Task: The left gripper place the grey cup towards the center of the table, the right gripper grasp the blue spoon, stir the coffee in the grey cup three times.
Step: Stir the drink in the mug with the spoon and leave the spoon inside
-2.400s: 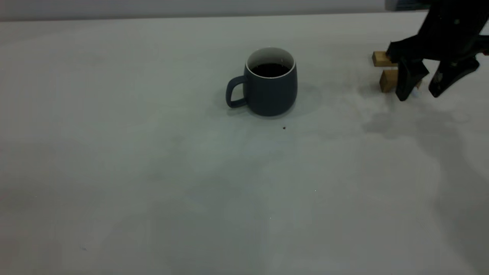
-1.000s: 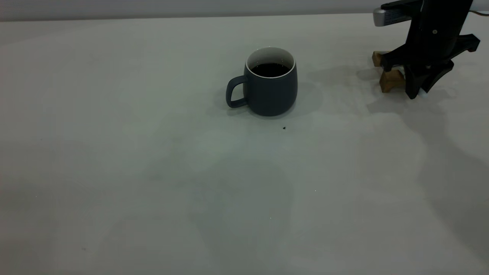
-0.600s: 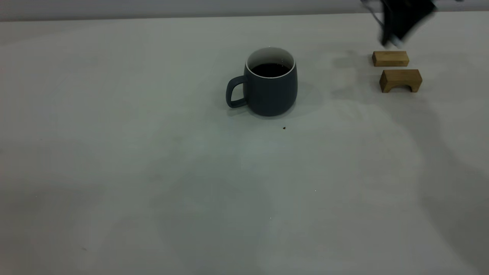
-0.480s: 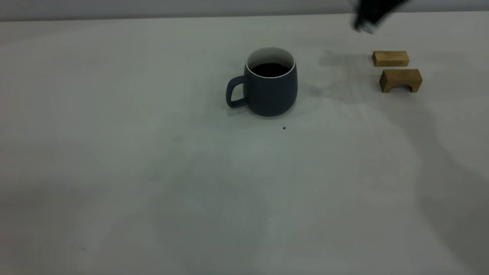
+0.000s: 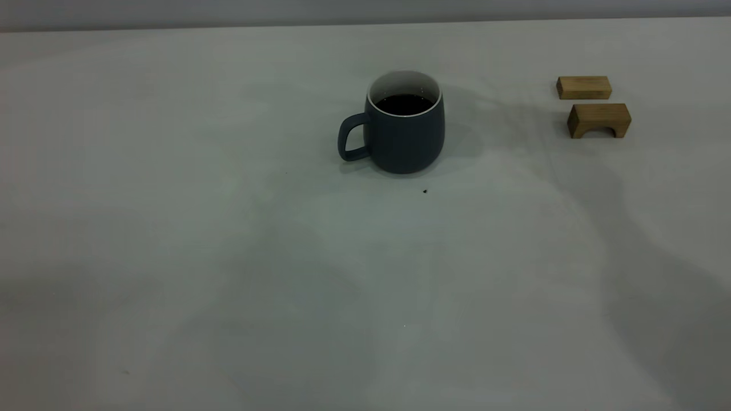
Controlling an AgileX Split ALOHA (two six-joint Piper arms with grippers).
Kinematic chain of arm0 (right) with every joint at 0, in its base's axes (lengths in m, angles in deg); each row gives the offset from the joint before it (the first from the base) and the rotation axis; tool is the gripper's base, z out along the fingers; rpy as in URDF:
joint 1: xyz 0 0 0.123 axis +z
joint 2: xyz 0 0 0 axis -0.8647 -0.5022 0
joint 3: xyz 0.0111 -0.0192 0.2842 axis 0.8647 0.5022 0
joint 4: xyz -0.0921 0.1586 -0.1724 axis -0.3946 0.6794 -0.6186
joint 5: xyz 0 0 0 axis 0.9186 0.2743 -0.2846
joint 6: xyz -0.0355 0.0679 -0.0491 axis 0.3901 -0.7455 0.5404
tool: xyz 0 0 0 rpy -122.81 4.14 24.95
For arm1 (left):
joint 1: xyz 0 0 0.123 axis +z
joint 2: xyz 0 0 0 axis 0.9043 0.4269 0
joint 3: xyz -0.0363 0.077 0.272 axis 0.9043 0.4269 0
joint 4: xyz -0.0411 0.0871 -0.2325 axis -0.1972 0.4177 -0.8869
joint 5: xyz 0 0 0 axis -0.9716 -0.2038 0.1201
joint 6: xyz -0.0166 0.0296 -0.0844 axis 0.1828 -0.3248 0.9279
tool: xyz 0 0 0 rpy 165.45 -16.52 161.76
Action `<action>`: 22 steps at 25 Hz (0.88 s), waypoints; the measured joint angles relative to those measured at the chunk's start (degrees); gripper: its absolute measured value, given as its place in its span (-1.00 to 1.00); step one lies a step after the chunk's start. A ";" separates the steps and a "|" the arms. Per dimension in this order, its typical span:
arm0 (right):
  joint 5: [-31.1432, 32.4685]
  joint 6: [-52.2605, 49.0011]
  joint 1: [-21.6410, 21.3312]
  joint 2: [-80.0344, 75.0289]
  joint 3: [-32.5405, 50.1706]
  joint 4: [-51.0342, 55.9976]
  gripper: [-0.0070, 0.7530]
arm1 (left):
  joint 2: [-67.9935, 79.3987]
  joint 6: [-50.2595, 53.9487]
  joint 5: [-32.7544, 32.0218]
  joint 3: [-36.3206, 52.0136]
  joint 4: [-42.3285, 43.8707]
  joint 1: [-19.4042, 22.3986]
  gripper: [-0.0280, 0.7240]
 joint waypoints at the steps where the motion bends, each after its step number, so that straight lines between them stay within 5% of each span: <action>1: 0.00 -1.54 0.00 0.00 0.00 1.32 -0.62 | 0.00 0.00 0.00 0.00 0.00 0.00 -0.14; 13: 0.82 -37.21 0.53 -0.14 0.00 3.93 -0.62 | 0.00 -0.01 0.00 0.00 0.00 0.00 -0.14; 22: 2.82 -44.04 0.53 -4.30 0.00 8.47 -0.62 | 0.00 -0.01 0.00 0.00 0.00 0.00 -0.14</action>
